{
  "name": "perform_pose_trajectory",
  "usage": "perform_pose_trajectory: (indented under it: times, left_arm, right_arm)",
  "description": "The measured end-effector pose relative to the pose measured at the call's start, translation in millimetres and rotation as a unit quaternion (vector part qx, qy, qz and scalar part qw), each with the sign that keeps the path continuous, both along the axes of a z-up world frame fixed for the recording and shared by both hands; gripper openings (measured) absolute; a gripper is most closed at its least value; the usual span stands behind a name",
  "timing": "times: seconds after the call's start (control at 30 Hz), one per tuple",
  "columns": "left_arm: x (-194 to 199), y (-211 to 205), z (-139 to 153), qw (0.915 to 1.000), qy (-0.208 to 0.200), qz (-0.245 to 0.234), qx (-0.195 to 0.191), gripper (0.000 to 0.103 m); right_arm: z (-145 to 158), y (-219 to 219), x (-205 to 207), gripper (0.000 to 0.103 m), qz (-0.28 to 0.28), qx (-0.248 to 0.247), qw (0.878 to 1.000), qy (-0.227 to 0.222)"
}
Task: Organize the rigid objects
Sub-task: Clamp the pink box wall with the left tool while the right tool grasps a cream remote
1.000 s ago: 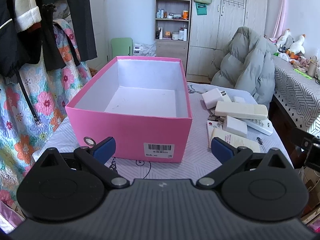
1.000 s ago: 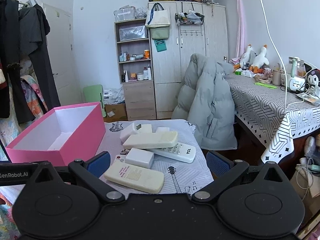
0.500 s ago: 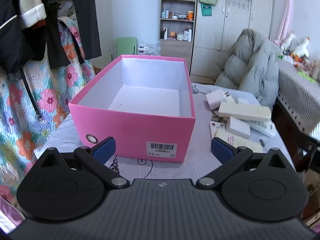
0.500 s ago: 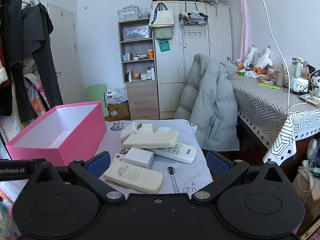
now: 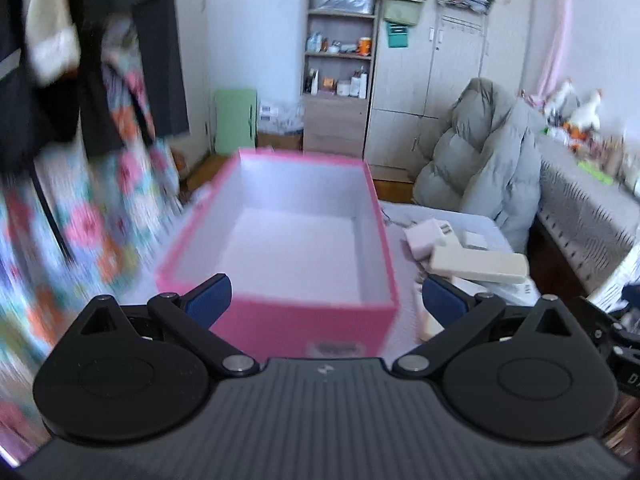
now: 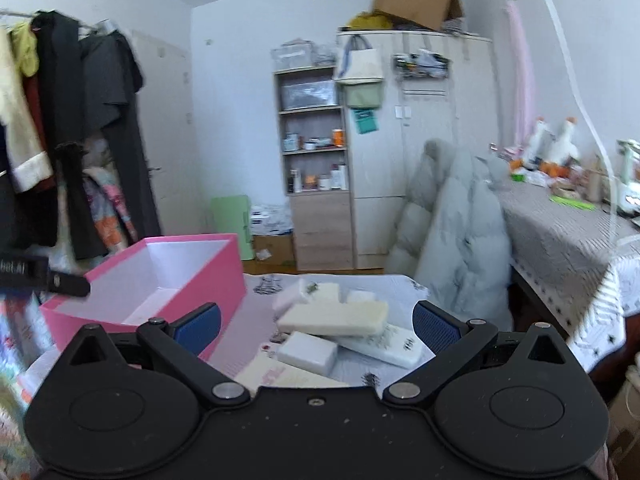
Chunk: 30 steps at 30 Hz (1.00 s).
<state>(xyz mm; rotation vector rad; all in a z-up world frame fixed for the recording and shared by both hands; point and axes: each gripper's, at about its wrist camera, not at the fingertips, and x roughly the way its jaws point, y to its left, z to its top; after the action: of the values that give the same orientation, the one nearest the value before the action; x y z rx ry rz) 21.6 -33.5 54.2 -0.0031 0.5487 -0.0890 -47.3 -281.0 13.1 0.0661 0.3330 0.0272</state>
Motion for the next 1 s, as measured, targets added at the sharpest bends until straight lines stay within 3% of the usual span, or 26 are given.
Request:
perform_pose_trajectory:
  times: [0.1,0.2,0.33,0.43,0.5,0.6,0.67,0.8,0.87,1.0]
  left_arm:
    - [5,11,24,0.9980,-0.025,-0.053,0.025,0.103]
    - [18,27,40,0.9941,-0.012,-0.107,0.012,0.103]
    - [48,49,51,0.9946,0.021,-0.101,-0.007,0.103]
    - [76,61,59,0.9949,0.042,-0.090,0.019,0.103]
    - [92,69,61,0.9956,0.031,-0.084,0.028,0.103]
    - [129,79,56,0.9953,0.072,-0.052,0.037,0.103]
    - [153,85,48,0.9929,0.098,-0.055,0.037,0.103]
    - [193,88,30,0.9860,0.125,-0.086,0.069,0.103]
    - [210,88,16,0.9857,0.125,-0.079,0.081,0.100]
    - [238,91,-14,0.9822,0.160,-0.066,0.072,0.097]
  right_arm:
    - [6,2,10,0.103,0.029,-0.005,1.000,0.009]
    - [9,0,24,0.103,0.056,0.015,0.998,0.029]
    - [11,3,44,0.103,0.075,0.008,0.996,0.052]
    - [8,9,57,0.103,0.084,-0.018,0.994,0.062]
    - [6,10,65,0.103,0.093,-0.019,0.993,0.071]
    - [-1,10,75,0.103,0.091,-0.011,0.992,0.089]
    - [-7,10,81,0.103,0.083,-0.007,0.991,0.101]
    - [-14,15,92,0.103,0.072,-0.005,0.991,0.116]
    - [-16,17,96,0.103,0.069,-0.005,0.990,0.120]
    - [-22,17,109,0.103,0.054,-0.004,0.990,0.131]
